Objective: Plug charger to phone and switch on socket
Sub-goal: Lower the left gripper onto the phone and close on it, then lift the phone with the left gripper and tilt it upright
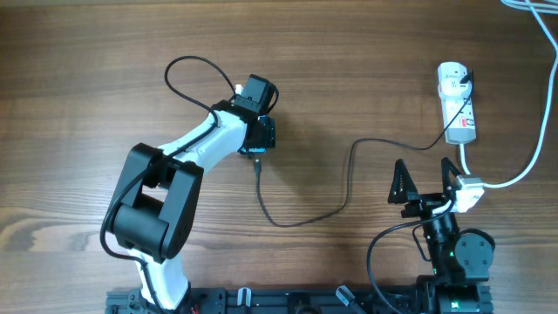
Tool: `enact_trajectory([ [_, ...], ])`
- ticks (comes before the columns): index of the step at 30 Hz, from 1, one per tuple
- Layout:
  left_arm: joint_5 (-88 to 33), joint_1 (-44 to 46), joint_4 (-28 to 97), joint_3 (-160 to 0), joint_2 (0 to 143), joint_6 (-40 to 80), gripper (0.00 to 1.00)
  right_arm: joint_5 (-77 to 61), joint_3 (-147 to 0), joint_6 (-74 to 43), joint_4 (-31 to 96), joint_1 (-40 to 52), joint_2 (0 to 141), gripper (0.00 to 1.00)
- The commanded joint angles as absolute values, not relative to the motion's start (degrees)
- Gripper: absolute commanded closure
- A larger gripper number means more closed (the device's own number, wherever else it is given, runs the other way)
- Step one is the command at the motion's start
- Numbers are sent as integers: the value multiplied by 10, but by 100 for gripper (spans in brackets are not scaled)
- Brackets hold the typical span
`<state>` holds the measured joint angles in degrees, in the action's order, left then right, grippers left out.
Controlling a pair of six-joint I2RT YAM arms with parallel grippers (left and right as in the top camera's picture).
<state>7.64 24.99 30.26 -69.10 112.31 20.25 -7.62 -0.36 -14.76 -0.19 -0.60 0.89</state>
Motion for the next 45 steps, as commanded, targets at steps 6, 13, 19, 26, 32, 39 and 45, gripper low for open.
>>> enact_trajectory([
  [6,76,247,312,-693,1142,200,30,-70,-3,-152,-4,-8,2,0],
  [13,76,247,312,-693,1142,200,34,-70,-3,-152,-4,-8,2,0],
  [19,76,247,312,-693,1142,204,40,-70,-3,-152,-4,-8,2,0],
  [26,70,247,312,-695,1141,204,51,-70,-3,-152,-4,-8,2,0],
  [32,69,249,342,-728,1132,204,63,-70,-3,-152,-4,-8,2,0],
  [39,69,250,406,-803,1114,204,77,-70,-3,-152,-4,-8,2,0],
  [45,69,264,454,-856,1089,204,87,-70,-3,-152,-4,-8,2,0],
])
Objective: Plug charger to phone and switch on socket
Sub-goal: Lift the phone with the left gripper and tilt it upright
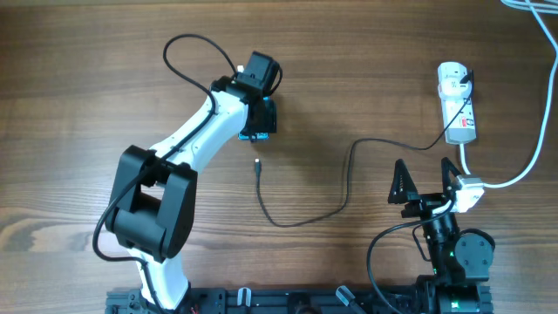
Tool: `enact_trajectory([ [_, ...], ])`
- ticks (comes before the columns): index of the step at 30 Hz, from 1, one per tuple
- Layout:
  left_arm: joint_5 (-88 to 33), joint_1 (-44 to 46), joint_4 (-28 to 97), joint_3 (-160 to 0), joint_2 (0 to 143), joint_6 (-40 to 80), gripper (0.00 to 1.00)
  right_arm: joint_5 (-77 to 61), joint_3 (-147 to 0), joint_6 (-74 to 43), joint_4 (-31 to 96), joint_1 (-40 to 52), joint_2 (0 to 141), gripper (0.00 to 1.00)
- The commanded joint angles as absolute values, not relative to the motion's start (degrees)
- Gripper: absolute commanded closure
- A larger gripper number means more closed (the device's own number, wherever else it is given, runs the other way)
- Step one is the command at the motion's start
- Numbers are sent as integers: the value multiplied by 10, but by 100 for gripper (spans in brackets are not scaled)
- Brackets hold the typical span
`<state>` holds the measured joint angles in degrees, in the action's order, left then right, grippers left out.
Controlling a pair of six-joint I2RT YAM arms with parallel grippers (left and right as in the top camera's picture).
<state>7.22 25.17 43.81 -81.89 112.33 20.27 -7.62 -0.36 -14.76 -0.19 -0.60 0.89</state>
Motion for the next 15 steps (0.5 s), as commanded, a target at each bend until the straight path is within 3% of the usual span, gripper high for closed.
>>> enact_trajectory([
  [1,64,269,463,-864,1084,204,92,-70,-3,-152,-4,-8,2,0],
  [2,56,274,472,-873,1081,204,96,-70,-3,-152,-4,-8,2,0],
  [15,-82,299,582,-923,1076,313,96,-70,-3,-152,-4,-8,2,0],
])
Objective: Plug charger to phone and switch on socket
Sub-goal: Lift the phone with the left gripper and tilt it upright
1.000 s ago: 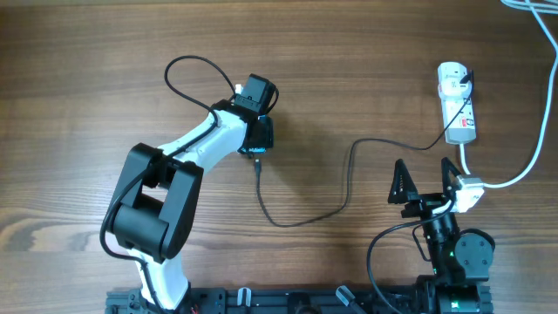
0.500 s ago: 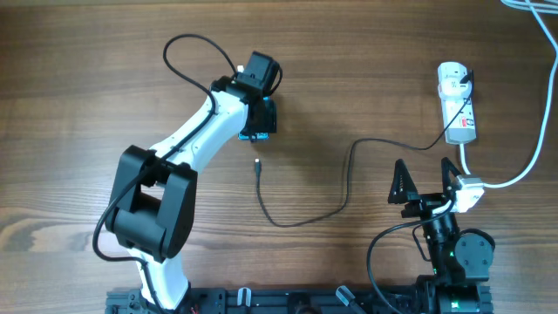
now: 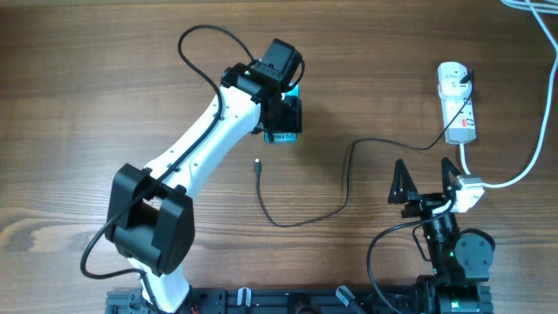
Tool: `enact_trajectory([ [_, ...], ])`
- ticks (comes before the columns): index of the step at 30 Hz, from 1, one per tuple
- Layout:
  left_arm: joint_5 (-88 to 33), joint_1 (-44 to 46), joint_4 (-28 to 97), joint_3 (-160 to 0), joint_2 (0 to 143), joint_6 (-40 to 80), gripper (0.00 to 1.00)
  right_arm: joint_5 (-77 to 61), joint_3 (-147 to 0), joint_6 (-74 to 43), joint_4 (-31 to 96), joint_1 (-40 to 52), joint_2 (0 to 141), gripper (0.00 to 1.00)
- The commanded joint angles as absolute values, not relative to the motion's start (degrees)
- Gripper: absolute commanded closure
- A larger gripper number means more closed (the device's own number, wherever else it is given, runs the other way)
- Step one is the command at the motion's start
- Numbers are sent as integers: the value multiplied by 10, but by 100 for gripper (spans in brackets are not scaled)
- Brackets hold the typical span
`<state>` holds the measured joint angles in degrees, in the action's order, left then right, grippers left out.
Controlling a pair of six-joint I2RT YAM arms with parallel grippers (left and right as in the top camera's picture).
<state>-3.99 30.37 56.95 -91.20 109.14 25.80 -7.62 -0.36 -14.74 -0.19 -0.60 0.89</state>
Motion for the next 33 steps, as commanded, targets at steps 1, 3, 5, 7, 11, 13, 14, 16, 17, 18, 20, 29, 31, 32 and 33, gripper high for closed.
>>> enact_trajectory([
  [1,-92,299,587,-923,1076,319,96,-70,-3,-152,-4,-8,2,0],
  [3,-122,299,595,-923,1076,320,96,-70,-3,-152,-4,-8,2,0],
  [5,-138,300,609,-923,1076,320,96,-70,-3,-152,-4,-8,2,0],
  [7,-144,300,625,-923,1076,320,96,-70,-3,-152,-4,-8,2,0],
  [11,-158,300,651,-923,1076,321,96,-70,-3,-152,-4,-8,2,1],
  [13,-170,300,663,-923,1076,321,96,-70,-3,-152,-4,-8,2,0],
  [14,-172,300,669,-923,1076,321,96,-70,-3,-152,-4,-8,2,0],
  [16,-173,300,680,-923,1076,322,96,-70,-3,-152,-4,-8,2,0],
  [17,-173,300,681,-923,1076,322,96,-70,-3,-152,-4,-8,2,0],
  [18,-173,300,683,-923,1076,322,96,-70,-3,-152,-4,-8,2,0],
  [20,-174,302,689,-923,1076,333,96,-70,-3,-152,-4,-8,2,0],
  [29,-209,284,714,-923,1076,385,96,-70,-3,-152,-4,-8,2,0],
  [31,-245,269,721,-923,1076,390,96,-70,-3,-152,-4,-8,2,0],
  [32,-250,262,727,-923,1076,405,96,-70,-3,-152,-4,-8,2,0],
  [33,-253,254,734,-923,1076,419,96,-70,-3,-152,-4,-8,2,0],
])
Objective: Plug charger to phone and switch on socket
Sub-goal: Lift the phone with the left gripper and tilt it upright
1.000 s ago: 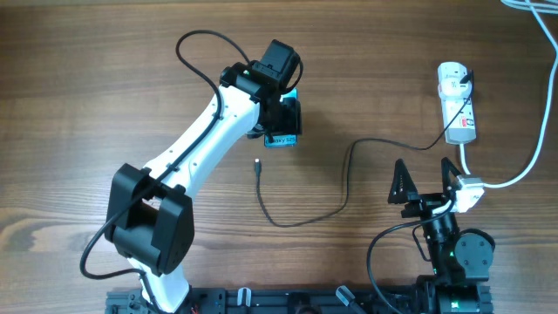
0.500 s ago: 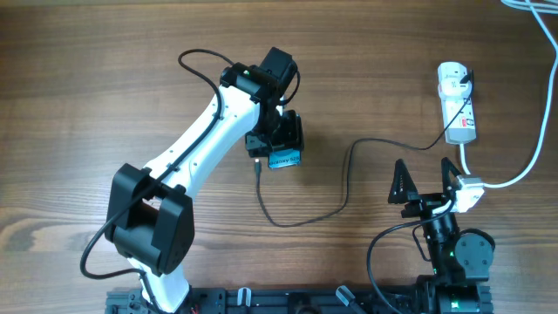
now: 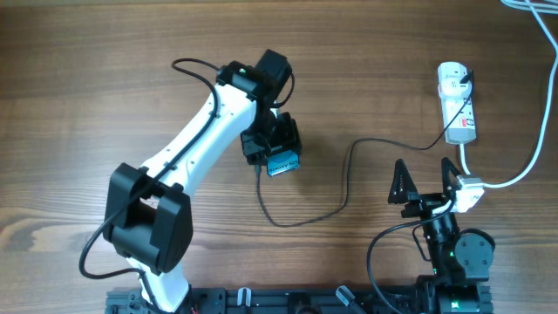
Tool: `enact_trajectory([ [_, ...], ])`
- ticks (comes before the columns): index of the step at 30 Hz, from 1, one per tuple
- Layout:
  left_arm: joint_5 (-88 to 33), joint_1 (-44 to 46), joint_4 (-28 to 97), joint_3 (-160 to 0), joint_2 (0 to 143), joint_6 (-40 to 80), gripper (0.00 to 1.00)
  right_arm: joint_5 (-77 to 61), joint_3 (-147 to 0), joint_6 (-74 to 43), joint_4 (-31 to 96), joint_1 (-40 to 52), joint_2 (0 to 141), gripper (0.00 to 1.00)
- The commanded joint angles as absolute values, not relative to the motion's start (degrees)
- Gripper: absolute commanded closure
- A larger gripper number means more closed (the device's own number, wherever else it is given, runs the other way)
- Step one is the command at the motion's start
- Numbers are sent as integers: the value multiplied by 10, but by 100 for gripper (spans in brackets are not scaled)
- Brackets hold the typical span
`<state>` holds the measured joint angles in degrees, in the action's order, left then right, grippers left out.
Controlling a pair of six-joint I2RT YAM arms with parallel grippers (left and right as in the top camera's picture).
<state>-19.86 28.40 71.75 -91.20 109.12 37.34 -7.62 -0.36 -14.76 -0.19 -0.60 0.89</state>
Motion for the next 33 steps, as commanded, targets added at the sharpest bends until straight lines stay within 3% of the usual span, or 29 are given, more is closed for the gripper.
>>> enact_trajectory([
  [1,-253,246,741,-923,1076,431,96,-70,-3,-152,-4,-8,2,0],
  [9,-281,197,777,-923,1076,457,96,-70,-3,-152,-4,-8,2,0],
  [33,-270,196,771,-923,1076,455,96,-70,-3,-152,-4,-8,2,0],
])
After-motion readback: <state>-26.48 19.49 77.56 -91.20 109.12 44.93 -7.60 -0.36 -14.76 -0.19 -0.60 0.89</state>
